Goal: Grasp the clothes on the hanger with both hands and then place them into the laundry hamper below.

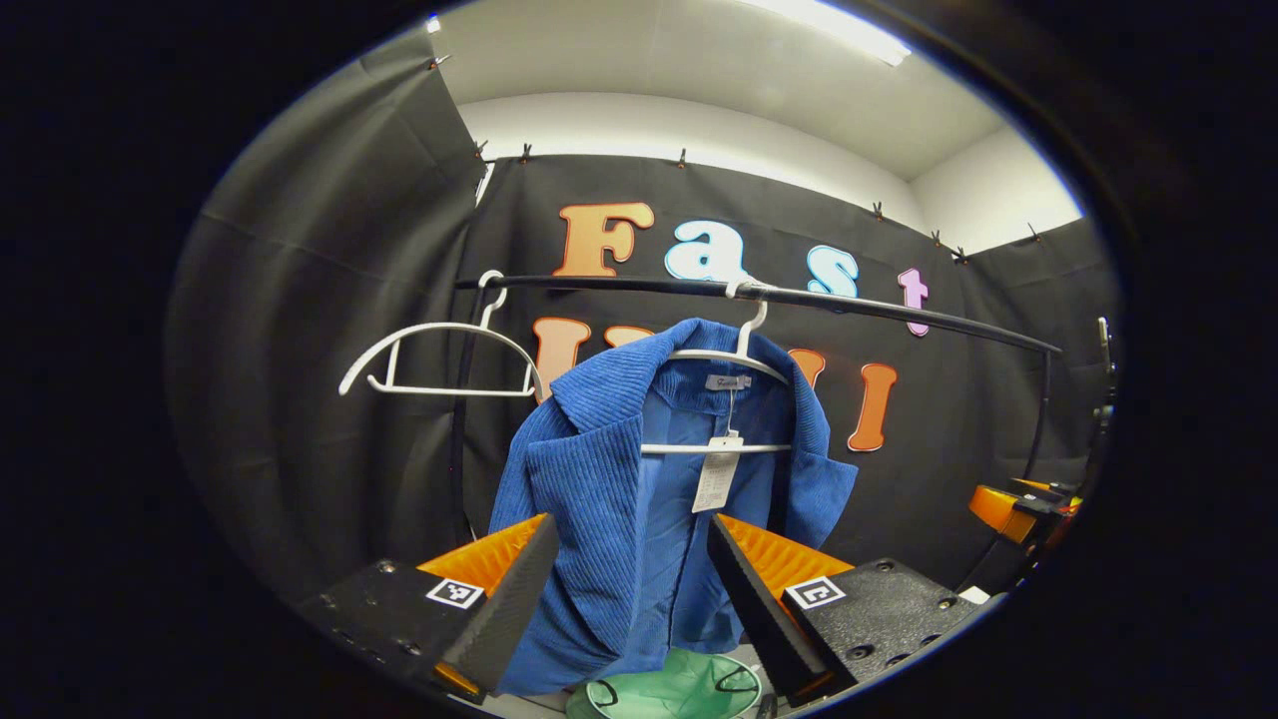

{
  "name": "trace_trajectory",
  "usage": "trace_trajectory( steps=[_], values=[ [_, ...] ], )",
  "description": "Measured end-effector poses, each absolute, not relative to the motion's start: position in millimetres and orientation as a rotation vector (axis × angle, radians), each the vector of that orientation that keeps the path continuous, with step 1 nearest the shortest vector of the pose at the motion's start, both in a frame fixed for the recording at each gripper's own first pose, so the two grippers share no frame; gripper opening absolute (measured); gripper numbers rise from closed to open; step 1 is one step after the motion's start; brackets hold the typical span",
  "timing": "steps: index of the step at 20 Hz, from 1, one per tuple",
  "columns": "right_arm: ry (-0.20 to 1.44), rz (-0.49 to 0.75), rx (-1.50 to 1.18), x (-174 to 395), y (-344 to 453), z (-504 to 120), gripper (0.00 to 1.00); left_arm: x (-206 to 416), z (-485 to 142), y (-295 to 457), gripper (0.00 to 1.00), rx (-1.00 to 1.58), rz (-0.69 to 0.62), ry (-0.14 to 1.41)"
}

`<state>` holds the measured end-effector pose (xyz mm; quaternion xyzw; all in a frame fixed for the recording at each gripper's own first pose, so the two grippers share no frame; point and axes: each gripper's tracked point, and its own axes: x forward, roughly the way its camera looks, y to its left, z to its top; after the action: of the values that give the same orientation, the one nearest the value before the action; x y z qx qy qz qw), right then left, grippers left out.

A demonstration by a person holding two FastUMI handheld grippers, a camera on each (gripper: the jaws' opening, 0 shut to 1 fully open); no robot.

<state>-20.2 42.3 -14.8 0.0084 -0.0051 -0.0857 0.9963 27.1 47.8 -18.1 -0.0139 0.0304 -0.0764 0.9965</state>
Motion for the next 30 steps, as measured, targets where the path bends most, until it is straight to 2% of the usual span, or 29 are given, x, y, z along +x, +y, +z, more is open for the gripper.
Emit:
trace_trajectory(
  steps=[2,3,8,9,10,15,16,19,20,21,23,24,25,27,28,30],
  values=[
    [0.000,-0.161,0.027,-18,56,-21,0.98,31,-22,50,0.95,-0.028,-0.169,0.069],
    [0.008,-0.153,0.029,-16,63,-23,0.98,33,-23,50,0.92,-0.023,-0.180,0.074],
    [0.031,-0.094,0.019,-4,98,-29,0.98,44,-31,52,0.92,-0.005,-0.186,0.073],
    [0.035,-0.078,0.019,-1,105,-30,0.98,47,-32,53,0.95,-0.004,-0.181,0.070],
    [0.038,-0.063,0.020,3,111,-31,0.90,49,-32,53,0.95,0.001,-0.178,0.067],
    [0.054,0.012,0.019,14,142,-34,0.90,67,-40,69,0.95,0.035,-0.126,0.066],
    [0.055,0.023,0.018,17,148,-35,0.90,69,-43,71,0.98,0.034,-0.119,0.074],
    [0.063,0.050,0.019,24,159,-39,0.90,75,-50,74,0.92,0.023,-0.113,0.095],
    [0.065,0.058,0.021,28,162,-40,0.89,76,-52,74,0.95,0.021,-0.114,0.094],
    [0.066,0.064,0.022,31,164,-41,0.98,78,-51,74,0.95,0.021,-0.115,0.092],
    [0.073,0.076,0.021,39,169,-45,0.98,79,-52,74,0.94,0.029,-0.112,0.092],
    [0.077,0.080,0.023,43,170,-47,0.89,81,-53,75,0.91,0.032,-0.108,0.091],
    [0.081,0.083,0.027,48,172,-49,0.89,81,-52,75,0.94,0.035,-0.106,0.089],
    [0.085,0.089,0.035,57,174,-51,0.89,82,-53,75,0.94,0.036,-0.108,0.090],
    [0.088,0.092,0.037,62,175,-53,0.89,82,-53,76,0.90,0.036,-0.109,0.090],
    [0.097,0.102,0.039,74,178,-58,0.89,83,-53,78,0.89,0.034,-0.110,0.091]
  ],
)
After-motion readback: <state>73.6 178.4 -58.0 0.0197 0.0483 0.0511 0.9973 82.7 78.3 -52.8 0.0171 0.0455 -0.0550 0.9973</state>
